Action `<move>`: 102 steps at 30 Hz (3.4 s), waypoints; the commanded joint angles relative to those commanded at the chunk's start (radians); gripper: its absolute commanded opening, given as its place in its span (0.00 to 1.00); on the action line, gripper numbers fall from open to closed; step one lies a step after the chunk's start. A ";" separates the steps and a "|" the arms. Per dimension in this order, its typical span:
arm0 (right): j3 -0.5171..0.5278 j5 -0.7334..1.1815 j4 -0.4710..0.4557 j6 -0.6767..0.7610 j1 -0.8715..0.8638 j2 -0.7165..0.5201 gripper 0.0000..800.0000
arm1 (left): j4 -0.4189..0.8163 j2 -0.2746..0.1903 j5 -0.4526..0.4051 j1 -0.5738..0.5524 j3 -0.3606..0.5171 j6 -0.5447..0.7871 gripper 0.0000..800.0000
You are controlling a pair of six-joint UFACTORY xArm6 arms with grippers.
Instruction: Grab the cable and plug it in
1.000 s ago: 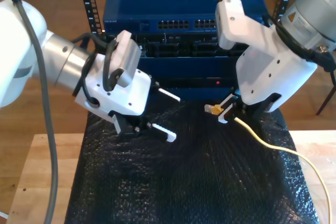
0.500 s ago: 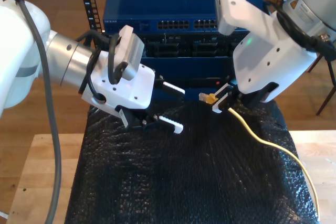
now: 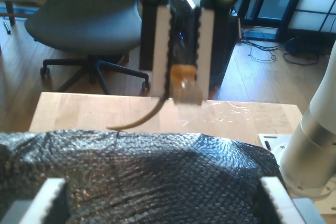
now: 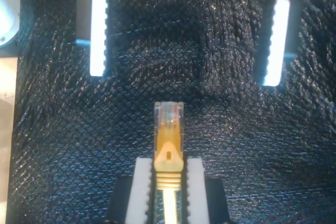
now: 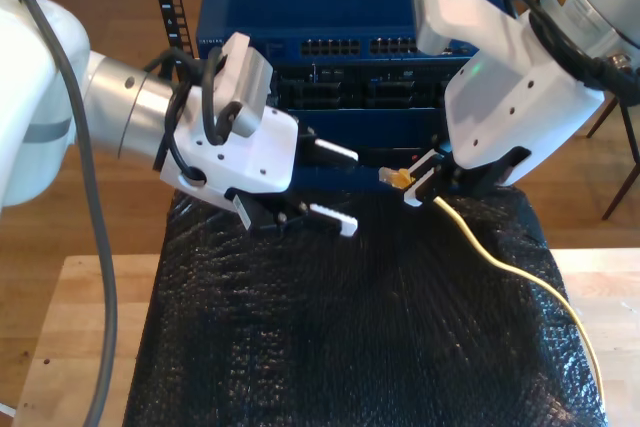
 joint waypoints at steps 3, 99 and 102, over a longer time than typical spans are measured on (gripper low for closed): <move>0.002 -0.002 -0.002 0.000 0.000 0.003 0.00 | 0.000 0.002 0.000 0.000 -0.021 0.000 1.00; -0.089 -0.008 0.021 0.029 0.031 0.114 0.01 | 0.005 -0.012 0.000 -0.017 -0.041 -0.011 0.18; -0.091 -0.008 0.021 0.029 0.031 0.114 0.01 | 0.005 -0.012 0.000 -0.017 -0.040 -0.012 0.18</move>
